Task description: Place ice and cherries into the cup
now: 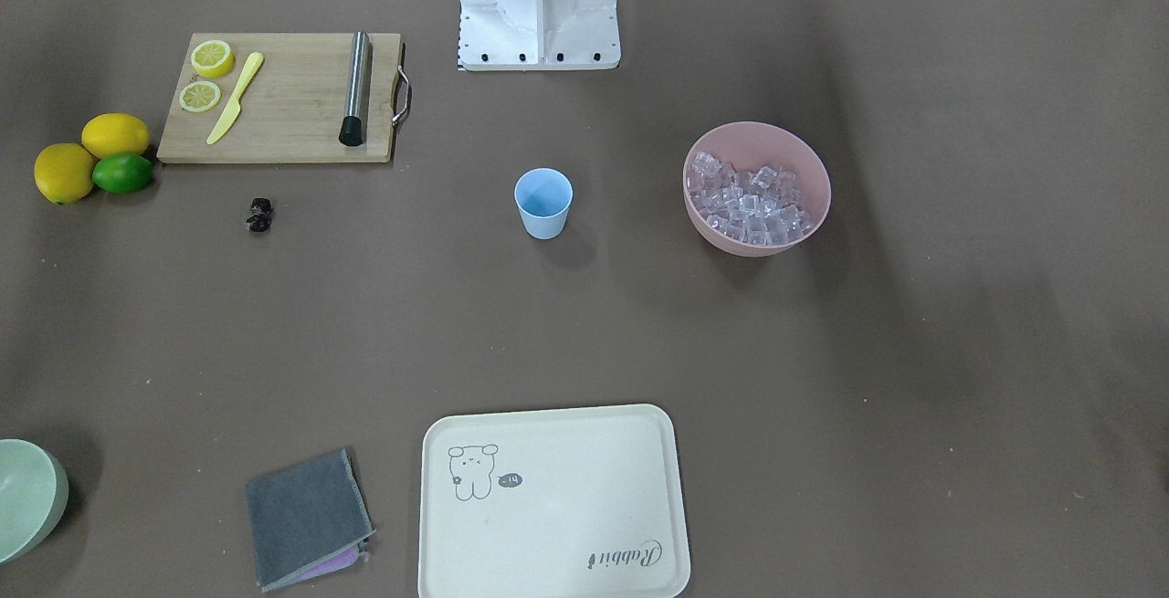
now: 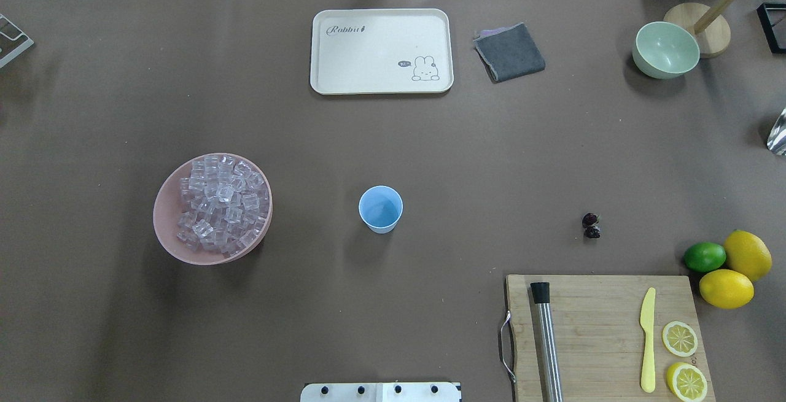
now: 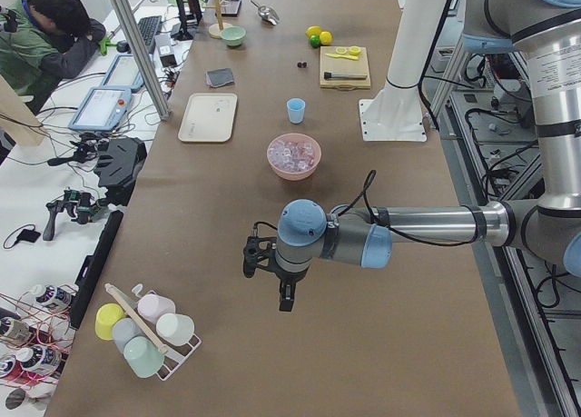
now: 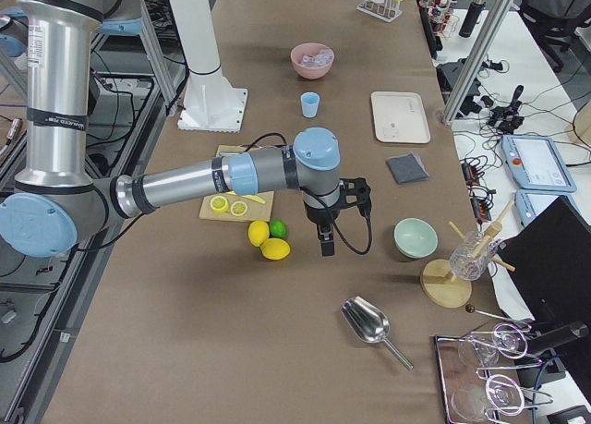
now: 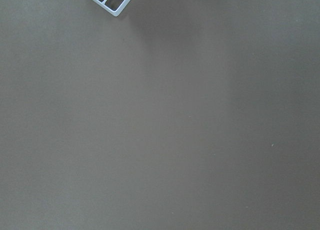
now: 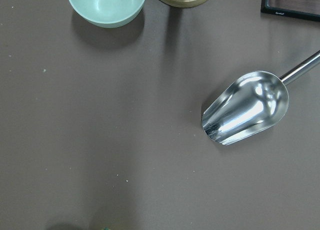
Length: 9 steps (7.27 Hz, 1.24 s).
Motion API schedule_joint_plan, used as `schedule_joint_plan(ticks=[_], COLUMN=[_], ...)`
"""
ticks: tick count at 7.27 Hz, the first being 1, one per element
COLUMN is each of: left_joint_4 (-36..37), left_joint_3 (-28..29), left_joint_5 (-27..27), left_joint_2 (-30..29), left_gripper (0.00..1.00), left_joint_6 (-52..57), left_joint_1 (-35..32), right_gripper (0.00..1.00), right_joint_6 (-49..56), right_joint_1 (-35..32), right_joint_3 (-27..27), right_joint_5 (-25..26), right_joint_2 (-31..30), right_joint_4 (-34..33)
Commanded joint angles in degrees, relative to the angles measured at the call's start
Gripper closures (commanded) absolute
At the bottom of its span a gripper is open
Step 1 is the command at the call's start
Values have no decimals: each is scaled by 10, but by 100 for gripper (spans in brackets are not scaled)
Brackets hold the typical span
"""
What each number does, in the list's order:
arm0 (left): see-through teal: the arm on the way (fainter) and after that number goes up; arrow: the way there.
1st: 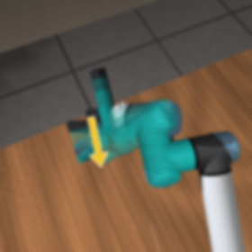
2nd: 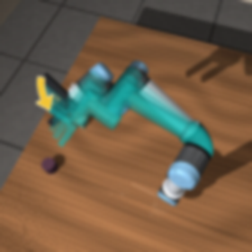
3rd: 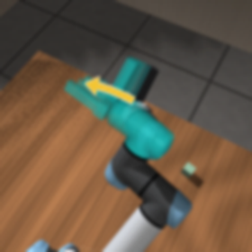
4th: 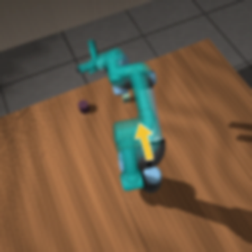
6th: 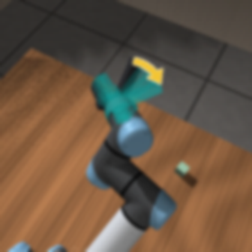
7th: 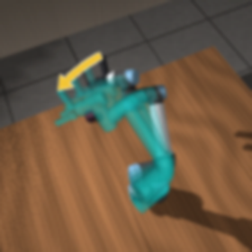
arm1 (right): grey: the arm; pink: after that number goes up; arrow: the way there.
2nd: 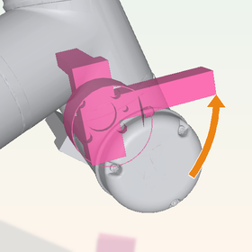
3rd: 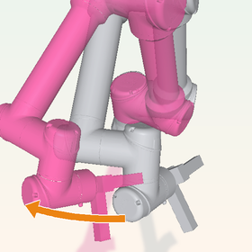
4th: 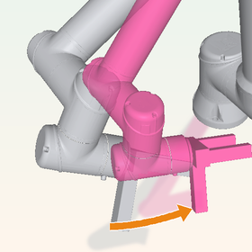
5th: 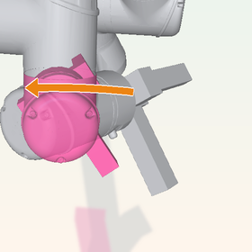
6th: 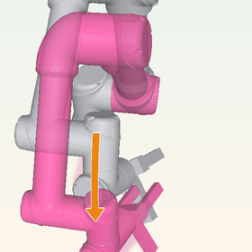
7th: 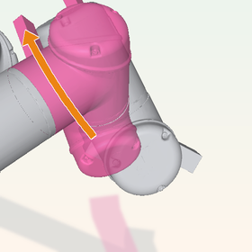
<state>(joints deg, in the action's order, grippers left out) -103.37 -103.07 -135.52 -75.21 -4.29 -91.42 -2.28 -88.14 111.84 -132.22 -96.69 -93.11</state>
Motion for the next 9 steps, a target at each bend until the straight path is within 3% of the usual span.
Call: schedule_joint_plan(ticks=[1,4,5,6,7,9], left_joint_4=[-111,-129,-142,-184,-249,-296], left_joint_3=[14,14,10,7,6,-16], left_joint_5=[3,-10,-45,-50,-48,-26], left_joint_2=[-6,-18,-24,-24,-52,-68], left_gripper=[2,2,2,2,2,0], left_joint_6=[-4,-4,-5,-20,-73,-140], left_joint_1=[-2,-4,-5,-4,23,88], right_gripper=[0,0,0,0,0,0], right_joint_6=[-6,-11,-12,-11,-14,-32], right_joint_1=[-1,-1,-1,-1,-1,1], right_joint_3=[1,7,8,8,7,7], right_joint_5=[-4,-7,-8,-8,-15,-23], right_joint_2=[2,-2,-1,3,-2,-1], right_joint_4=[1,29,29,30,62,71])
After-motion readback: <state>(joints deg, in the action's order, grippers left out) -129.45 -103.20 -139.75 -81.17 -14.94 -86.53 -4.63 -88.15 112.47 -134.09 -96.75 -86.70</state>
